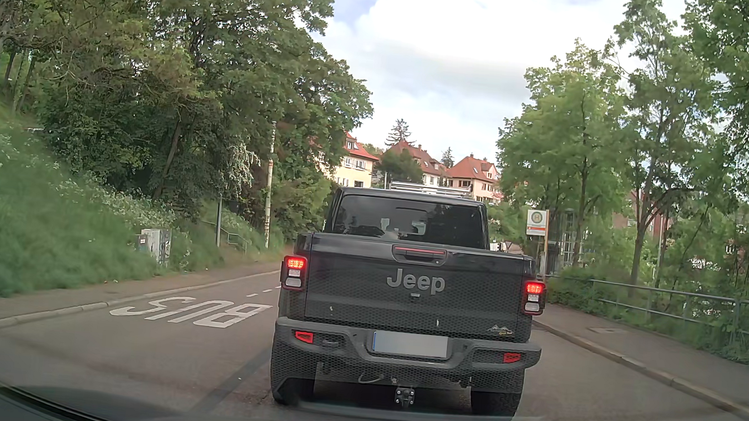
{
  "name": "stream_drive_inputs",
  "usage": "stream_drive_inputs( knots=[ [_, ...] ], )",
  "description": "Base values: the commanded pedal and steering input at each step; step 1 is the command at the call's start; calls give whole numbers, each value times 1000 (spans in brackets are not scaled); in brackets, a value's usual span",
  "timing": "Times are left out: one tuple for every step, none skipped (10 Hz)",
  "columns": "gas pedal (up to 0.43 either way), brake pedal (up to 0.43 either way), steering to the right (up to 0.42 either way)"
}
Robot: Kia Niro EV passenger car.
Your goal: Follow the waypoints while adhering to traffic rules and regulations
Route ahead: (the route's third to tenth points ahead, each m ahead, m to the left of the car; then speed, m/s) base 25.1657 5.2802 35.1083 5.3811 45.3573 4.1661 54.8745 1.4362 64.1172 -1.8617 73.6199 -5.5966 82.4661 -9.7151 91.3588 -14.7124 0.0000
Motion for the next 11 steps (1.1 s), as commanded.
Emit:
stream_drive_inputs(
  knots=[
    [0,0,3],
    [0,0,3],
    [0,0,3],
    [0,0,3],
    [0,0,3],
    [0,0,3],
    [0,0,3],
    [0,0,3],
    [0,0,3],
    [0,0,3],
    [0,0,3]
  ],
)
